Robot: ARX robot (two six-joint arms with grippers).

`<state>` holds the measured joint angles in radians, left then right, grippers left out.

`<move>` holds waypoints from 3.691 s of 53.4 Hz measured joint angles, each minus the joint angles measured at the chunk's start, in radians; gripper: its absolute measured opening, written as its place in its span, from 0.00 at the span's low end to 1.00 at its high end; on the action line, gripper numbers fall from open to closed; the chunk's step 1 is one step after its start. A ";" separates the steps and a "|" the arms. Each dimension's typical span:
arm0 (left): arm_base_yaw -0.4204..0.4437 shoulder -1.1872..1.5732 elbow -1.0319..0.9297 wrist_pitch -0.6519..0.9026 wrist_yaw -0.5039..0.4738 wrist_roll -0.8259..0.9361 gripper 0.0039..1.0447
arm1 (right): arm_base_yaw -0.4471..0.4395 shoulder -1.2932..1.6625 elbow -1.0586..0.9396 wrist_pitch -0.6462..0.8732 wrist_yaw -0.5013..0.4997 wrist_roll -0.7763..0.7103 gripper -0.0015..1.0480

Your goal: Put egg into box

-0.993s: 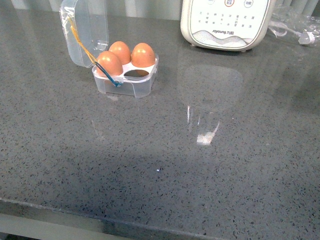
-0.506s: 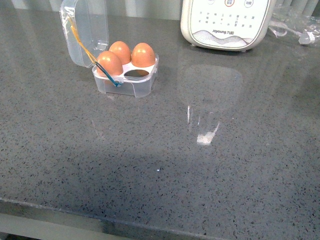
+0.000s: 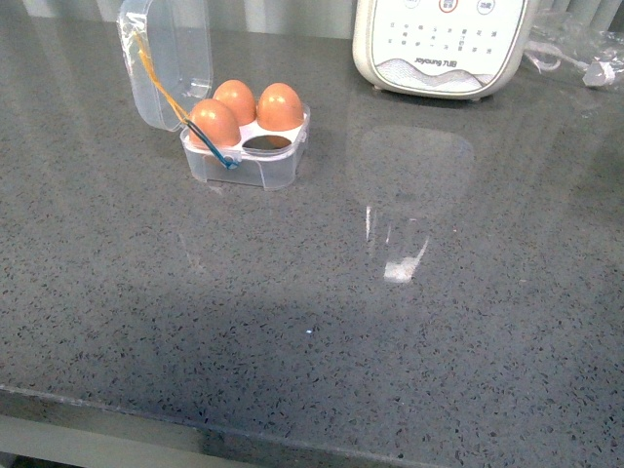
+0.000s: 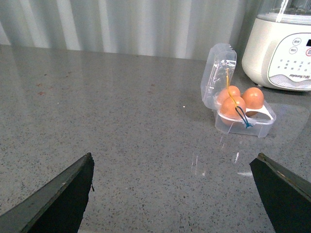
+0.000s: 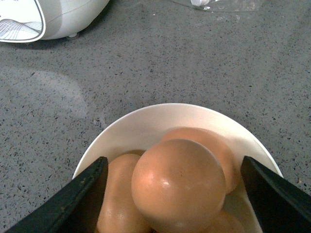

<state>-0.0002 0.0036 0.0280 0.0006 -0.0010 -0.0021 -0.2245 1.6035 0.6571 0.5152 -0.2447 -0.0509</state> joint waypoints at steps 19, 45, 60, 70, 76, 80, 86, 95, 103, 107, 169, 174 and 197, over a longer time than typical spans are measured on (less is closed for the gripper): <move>0.000 0.000 0.000 0.000 0.000 0.000 0.94 | 0.008 -0.010 0.000 -0.004 0.004 0.002 0.41; 0.000 0.000 0.000 0.000 0.000 0.000 0.94 | 0.156 -0.202 0.064 -0.114 0.042 -0.001 0.41; 0.000 0.000 0.000 0.000 0.000 0.000 0.94 | 0.477 -0.156 0.262 -0.187 0.029 0.002 0.41; 0.000 0.000 0.000 0.000 0.000 0.000 0.94 | 0.642 -0.034 0.345 -0.219 -0.006 -0.035 0.41; 0.000 0.000 0.000 0.000 0.000 0.000 0.94 | 0.696 0.029 0.369 -0.224 -0.012 -0.045 0.41; 0.000 0.000 0.000 0.000 0.000 0.000 0.94 | 0.718 0.066 0.380 -0.225 -0.012 -0.050 0.41; 0.000 0.000 0.000 0.000 0.000 0.000 0.94 | 0.724 0.113 0.394 -0.220 -0.013 -0.047 0.41; 0.000 0.000 0.000 0.000 0.000 0.000 0.94 | 0.716 0.167 0.437 -0.222 -0.016 -0.035 0.41; 0.000 0.000 0.000 0.000 0.000 0.000 0.94 | 0.713 0.211 0.478 -0.238 -0.019 -0.031 0.41; 0.000 0.000 0.000 0.000 0.000 0.000 0.94 | 0.714 0.226 0.489 -0.244 -0.019 -0.031 0.41; 0.000 0.000 0.000 0.000 0.000 0.000 0.94 | 0.738 0.304 0.550 -0.256 -0.023 -0.024 0.72; 0.000 0.000 0.000 0.000 0.000 0.000 0.94 | 0.738 0.304 0.550 -0.256 -0.019 -0.025 0.83; 0.000 0.000 0.000 0.000 0.000 0.000 0.94 | 0.726 0.130 0.428 -0.193 -0.006 -0.020 0.93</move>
<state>-0.0002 0.0036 0.0284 0.0006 -0.0010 -0.0021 0.5011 1.7336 1.0855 0.3218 -0.2512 -0.0711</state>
